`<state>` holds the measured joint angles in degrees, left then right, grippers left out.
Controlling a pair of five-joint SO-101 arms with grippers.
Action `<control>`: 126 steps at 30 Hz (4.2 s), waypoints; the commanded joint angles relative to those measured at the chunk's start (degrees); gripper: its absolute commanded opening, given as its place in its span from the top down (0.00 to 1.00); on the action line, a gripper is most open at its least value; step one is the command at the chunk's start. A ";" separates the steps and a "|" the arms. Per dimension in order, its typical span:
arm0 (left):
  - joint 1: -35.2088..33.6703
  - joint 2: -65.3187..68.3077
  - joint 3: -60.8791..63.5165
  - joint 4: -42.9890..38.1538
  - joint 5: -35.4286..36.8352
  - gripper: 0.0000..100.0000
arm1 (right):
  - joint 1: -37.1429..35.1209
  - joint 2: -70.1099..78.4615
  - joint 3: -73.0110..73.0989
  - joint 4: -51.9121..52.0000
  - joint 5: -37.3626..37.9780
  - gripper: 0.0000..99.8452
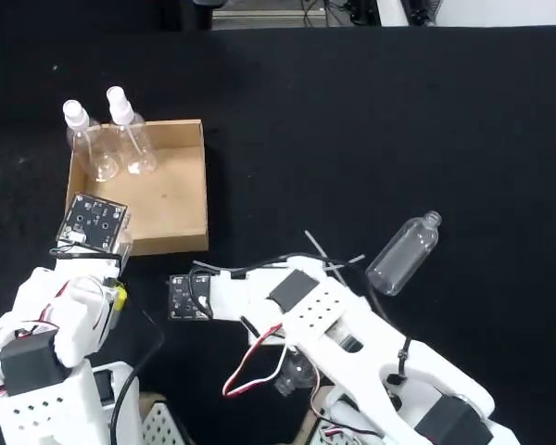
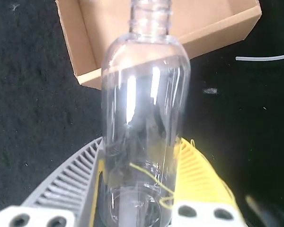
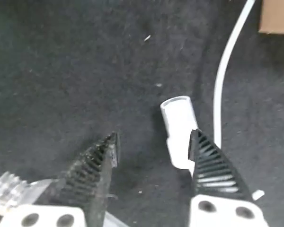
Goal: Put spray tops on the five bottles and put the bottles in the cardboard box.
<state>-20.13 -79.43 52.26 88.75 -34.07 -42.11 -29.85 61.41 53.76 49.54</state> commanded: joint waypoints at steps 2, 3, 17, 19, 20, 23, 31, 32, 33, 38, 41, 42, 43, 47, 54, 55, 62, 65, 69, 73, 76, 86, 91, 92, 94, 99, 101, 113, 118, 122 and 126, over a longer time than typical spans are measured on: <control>-0.22 0.26 -0.92 0.18 0.26 0.93 | 2.81 -0.92 -1.54 -2.64 2.37 0.78; -0.22 0.26 -0.84 0.18 0.26 0.93 | 2.81 -0.84 -1.19 -2.81 2.64 0.78; -0.13 0.26 -0.66 0.18 0.26 0.93 | 2.81 15.87 -3.30 -8.26 2.20 0.78; -0.13 0.26 -0.66 0.18 0.26 0.93 | 2.64 15.78 -4.18 -6.59 2.20 0.78; -0.13 0.26 -0.66 0.18 0.26 0.93 | 2.55 15.52 -4.35 -5.89 2.20 0.78; -0.13 0.26 -0.66 0.09 0.26 0.93 | 2.46 13.93 -4.35 -4.75 2.20 0.79; -0.13 0.26 -1.10 0.18 0.18 0.93 | 9.76 13.67 -3.38 -4.57 4.13 0.93; -0.13 0.26 -1.01 0.18 0.18 0.93 | 10.90 13.67 -3.30 -4.57 6.33 0.92; -0.13 0.26 -0.92 0.18 0.18 0.93 | 11.78 13.67 -3.21 -4.57 8.00 0.90; -0.13 0.26 -1.10 0.18 0.18 0.93 | 12.66 13.67 -2.07 -4.84 8.88 0.76; -0.13 0.26 -1.01 0.18 0.18 0.93 | 12.84 13.67 -1.71 -4.92 8.88 0.78; -0.13 0.26 -1.01 0.18 0.18 0.93 | 12.92 13.67 -1.71 -4.66 8.97 0.79; -0.13 0.26 -0.92 0.18 0.18 0.93 | 12.92 13.67 -1.71 -4.57 8.97 0.81; -0.13 0.26 -0.92 0.18 0.18 0.93 | 12.66 13.67 -1.19 -4.66 10.55 0.83; -0.13 0.09 -0.66 0.18 0.26 0.93 | 13.89 13.14 -2.24 -4.57 10.37 0.97; -0.13 -0.09 -0.66 0.09 0.44 0.93 | 15.03 13.14 -3.65 -4.57 7.65 0.97; 0.04 -0.18 -1.19 -0.26 0.53 0.93 | 19.69 3.56 -17.27 6.86 -6.68 0.99; 3.82 -0.18 -1.19 -0.26 0.70 0.93 | 19.87 -3.82 -24.48 12.22 -13.01 0.99; 12.44 -0.18 -1.54 -1.05 5.89 0.93 | 22.42 -11.82 -33.80 14.51 -19.60 0.99; 21.67 -0.18 -2.86 -6.07 10.02 0.93 | 28.31 -17.01 -42.24 14.51 -31.38 0.99; 28.35 -0.18 -2.42 -11.60 10.29 0.93 | 32.18 -19.21 -46.02 14.51 -42.20 0.99; 46.64 -0.18 11.65 -37.80 10.29 0.93 | 33.41 -20.97 -59.82 14.42 -58.29 0.99; 48.13 -0.18 22.20 -56.18 10.29 0.93 | 33.41 -20.70 -67.30 14.42 -58.46 0.99; 48.13 -0.18 24.04 -59.60 10.29 0.93 | 33.41 -20.70 -68.18 14.42 -58.29 0.99; 48.13 -0.18 27.65 -66.29 10.29 0.93 | 33.41 -20.70 -69.05 14.42 -58.20 0.99; 48.48 -0.18 37.93 -82.73 10.29 0.93 | 33.49 -20.70 -69.49 13.80 -58.20 0.99; 48.22 -0.18 41.98 -90.55 10.29 0.93 | 33.49 -20.62 -69.14 12.40 -58.46 0.99; 43.65 -0.18 45.58 -99.96 9.93 0.93 | 33.41 -20.62 -69.58 9.93 -58.20 0.99; 43.30 -0.18 45.58 -108.04 9.93 0.93 | 33.41 -20.88 -69.58 9.41 -58.20 0.99; 42.59 -0.18 45.58 -104.44 9.93 0.93 | 33.41 -20.97 -69.58 7.21 -58.20 0.99; 42.86 -0.18 45.58 -102.59 10.11 0.93 | 33.23 -20.97 -69.58 6.77 -58.20 0.99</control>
<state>22.77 -78.99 96.48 -14.46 -24.48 -9.32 -49.80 -5.41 62.55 -8.57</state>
